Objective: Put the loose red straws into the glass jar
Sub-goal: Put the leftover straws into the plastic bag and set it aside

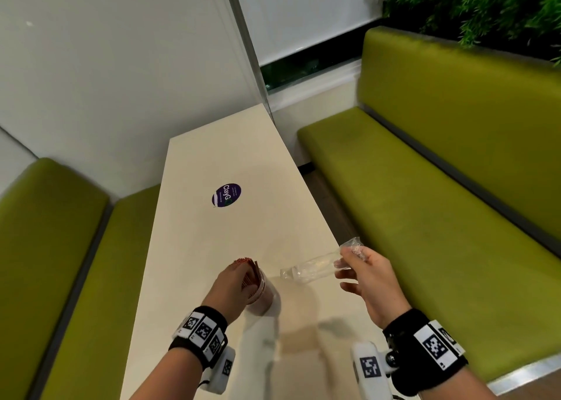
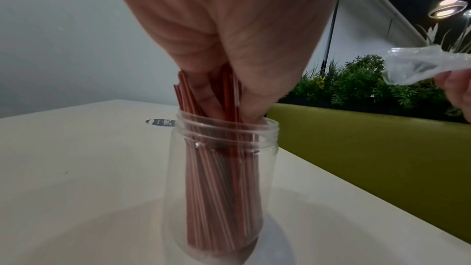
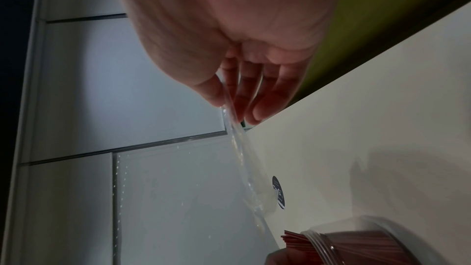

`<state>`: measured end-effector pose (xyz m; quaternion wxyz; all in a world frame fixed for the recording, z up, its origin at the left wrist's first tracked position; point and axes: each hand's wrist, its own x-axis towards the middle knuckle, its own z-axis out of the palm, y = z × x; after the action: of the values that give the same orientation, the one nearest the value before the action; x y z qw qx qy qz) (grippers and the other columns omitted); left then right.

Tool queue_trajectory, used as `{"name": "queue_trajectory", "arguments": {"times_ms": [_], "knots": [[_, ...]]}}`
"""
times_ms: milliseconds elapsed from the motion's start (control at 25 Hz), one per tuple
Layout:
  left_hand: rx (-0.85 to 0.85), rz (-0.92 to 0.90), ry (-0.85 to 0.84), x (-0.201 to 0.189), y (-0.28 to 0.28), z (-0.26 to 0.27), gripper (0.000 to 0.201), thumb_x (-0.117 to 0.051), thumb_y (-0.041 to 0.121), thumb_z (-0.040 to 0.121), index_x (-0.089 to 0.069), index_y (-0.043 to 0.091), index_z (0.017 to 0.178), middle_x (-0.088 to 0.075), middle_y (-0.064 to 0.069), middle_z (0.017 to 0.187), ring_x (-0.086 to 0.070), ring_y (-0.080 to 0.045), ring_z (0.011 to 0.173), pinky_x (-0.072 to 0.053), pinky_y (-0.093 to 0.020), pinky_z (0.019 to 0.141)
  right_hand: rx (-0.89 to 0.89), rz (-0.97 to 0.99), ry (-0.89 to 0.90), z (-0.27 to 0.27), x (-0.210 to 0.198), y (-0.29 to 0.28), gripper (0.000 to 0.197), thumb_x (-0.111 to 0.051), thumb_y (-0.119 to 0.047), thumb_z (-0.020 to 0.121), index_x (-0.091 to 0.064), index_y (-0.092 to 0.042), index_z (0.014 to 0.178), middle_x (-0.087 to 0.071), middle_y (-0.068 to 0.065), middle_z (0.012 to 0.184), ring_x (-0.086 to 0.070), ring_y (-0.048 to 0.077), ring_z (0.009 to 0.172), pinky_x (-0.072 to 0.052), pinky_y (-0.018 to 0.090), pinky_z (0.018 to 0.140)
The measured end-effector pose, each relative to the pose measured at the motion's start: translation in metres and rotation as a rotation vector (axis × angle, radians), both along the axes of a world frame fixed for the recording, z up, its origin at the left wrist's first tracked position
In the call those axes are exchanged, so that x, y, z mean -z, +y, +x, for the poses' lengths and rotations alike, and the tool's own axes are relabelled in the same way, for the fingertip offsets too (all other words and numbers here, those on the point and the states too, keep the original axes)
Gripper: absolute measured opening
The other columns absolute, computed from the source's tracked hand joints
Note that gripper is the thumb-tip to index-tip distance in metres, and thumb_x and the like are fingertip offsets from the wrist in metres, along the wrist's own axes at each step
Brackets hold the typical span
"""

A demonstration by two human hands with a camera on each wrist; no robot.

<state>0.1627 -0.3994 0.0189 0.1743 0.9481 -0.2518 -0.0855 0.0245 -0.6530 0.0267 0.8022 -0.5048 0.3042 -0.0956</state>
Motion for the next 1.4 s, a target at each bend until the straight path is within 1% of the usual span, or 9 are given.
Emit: {"name": "queue_trajectory", "arguments": {"times_ms": [280,480,840,920,1000,1040,1160,1280,1400], "knots": [[0.002,0.006,-0.294,0.015,0.015,-0.002,0.041,-0.075,0.018,0.075,-0.065,0.025,0.114,-0.067,0.006,0.122,-0.061,-0.023,0.112,-0.044,-0.032,0.094,-0.067,-0.098,0.030,0.009,0.003,0.013,0.015,-0.063,-0.024,0.097,-0.067,-0.010,0.093,-0.073,0.004,0.080,-0.066,0.017,0.070,-0.050,0.032,0.060],[-0.074,-0.005,-0.188,0.039,0.014,-0.010,0.061,-0.053,0.032,0.091,-0.037,0.029,0.150,-0.031,0.008,0.161,-0.025,-0.016,0.149,-0.023,-0.040,0.121,-0.106,-0.167,0.042,0.012,0.008,0.023,0.014,-0.061,-0.023,0.098,-0.067,-0.012,0.092,-0.072,0.006,0.083,-0.065,0.019,0.073,-0.049,0.032,0.061],[0.041,0.205,-0.227,0.037,0.001,-0.006,0.065,-0.023,0.051,0.101,0.003,0.030,0.157,0.013,0.016,0.160,0.010,-0.009,0.153,0.009,-0.037,0.123,-0.110,-0.278,0.035,0.012,0.007,0.030,0.014,-0.061,-0.020,0.098,-0.068,-0.009,0.092,-0.074,0.011,0.086,-0.061,0.014,0.064,-0.048,0.027,0.056],[0.020,0.143,-0.282,0.030,0.004,-0.009,0.063,-0.030,0.046,0.102,-0.008,0.028,0.158,0.002,0.013,0.164,0.005,-0.011,0.154,0.004,-0.039,0.124,-0.102,-0.335,0.027,0.011,0.010,0.029,0.013,-0.062,-0.019,0.098,-0.069,-0.010,0.091,-0.074,0.010,0.085,-0.059,0.012,0.063,-0.045,0.021,0.052],[-0.033,-0.094,-0.374,0.022,0.005,-0.025,0.049,-0.043,0.037,0.098,-0.044,0.025,0.145,-0.039,0.009,0.154,-0.030,-0.015,0.144,-0.020,-0.036,0.119,-0.089,-0.398,0.007,0.008,0.017,0.030,0.012,-0.064,-0.019,0.096,-0.070,-0.014,0.088,-0.074,0.007,0.085,-0.062,0.016,0.071,-0.050,0.026,0.059],[-0.064,-0.232,-0.388,0.020,0.004,-0.039,0.035,-0.047,0.035,0.095,-0.061,0.024,0.125,-0.058,0.007,0.132,-0.048,-0.013,0.123,-0.036,-0.034,0.107,-0.083,-0.429,-0.001,0.006,0.020,0.030,0.012,-0.065,-0.020,0.095,-0.072,-0.016,0.087,-0.073,0.004,0.085,-0.062,0.016,0.075,-0.053,0.031,0.066],[-0.210,-0.539,0.092,0.023,-0.013,-0.088,0.037,-0.048,0.051,0.088,-0.068,0.021,0.077,-0.068,0.002,0.077,-0.058,-0.010,0.068,-0.049,-0.037,0.066,-0.064,-0.473,-0.018,0.000,0.023,0.035,0.006,-0.071,-0.026,0.092,-0.076,-0.024,0.089,-0.070,-0.006,0.087,-0.054,0.001,0.066,-0.050,0.027,0.071],[-0.475,-0.793,0.883,0.026,-0.040,-0.108,0.055,-0.055,0.060,0.089,-0.074,0.008,0.097,-0.077,-0.009,0.093,-0.069,-0.018,0.080,-0.053,-0.034,0.071,-0.033,-0.353,-0.016,-0.002,0.023,0.043,0.006,-0.075,-0.025,0.089,-0.078,-0.020,0.092,-0.070,-0.006,0.085,-0.051,0.000,0.058,-0.047,0.024,0.062],[-0.610,-1.063,1.197,0.033,-0.058,-0.101,0.049,-0.058,0.049,0.094,-0.068,0.006,0.116,-0.075,-0.009,0.108,-0.069,-0.023,0.097,-0.053,-0.039,0.085,-0.013,0.036,0.071,-0.006,0.027,0.054,0.007,-0.074,-0.013,0.089,-0.074,-0.006,0.091,-0.068,0.007,0.080,-0.060,0.015,0.063,-0.053,0.029,0.061]]}}
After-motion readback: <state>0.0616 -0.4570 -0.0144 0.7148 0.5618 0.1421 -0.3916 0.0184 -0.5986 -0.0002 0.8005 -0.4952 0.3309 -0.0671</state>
